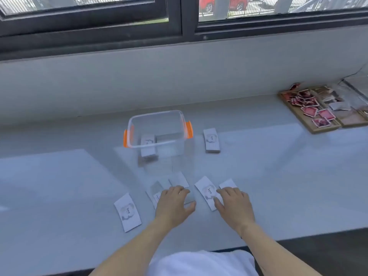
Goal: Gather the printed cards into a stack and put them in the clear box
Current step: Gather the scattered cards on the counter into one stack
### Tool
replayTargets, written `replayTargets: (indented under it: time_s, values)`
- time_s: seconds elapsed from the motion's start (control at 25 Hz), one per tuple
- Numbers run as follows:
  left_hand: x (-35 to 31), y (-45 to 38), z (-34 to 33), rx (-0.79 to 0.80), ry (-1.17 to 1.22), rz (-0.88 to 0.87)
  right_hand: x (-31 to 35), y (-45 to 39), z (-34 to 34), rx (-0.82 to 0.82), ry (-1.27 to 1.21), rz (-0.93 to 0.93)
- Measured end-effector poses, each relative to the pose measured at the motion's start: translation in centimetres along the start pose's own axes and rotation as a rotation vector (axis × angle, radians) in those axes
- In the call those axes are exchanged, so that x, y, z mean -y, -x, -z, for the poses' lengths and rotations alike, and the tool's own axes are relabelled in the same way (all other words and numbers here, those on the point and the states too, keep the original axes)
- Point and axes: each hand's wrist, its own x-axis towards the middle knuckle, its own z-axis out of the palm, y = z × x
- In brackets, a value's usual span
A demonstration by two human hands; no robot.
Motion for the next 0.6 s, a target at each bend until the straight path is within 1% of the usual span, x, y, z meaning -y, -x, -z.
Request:
replayTargets:
  time_s: [0.12,0.28,0.44,0.6]
  values:
    - [-0.1,-2.1,0.3,0.067,-0.126,-0.12,-1.3,-0.4,0.2,0.083,0.126,-0.058]
    - [-1.0,-5.3,0.7,0.156,-0.204,-0.226,-2.3,-0.8,0.5,0.179,0.108,-0.229]
    - [-2.4,-7.4,0.7,0.242,-0.178,-0.228,-2.6,-1.2,0.5,0.238,0.065,-0.363]
    - [-4.0,-8.0,-0.3,0.285,-0.174,-0.152,-2.7,-1.5,0.0,0.249,0.057,-0.422]
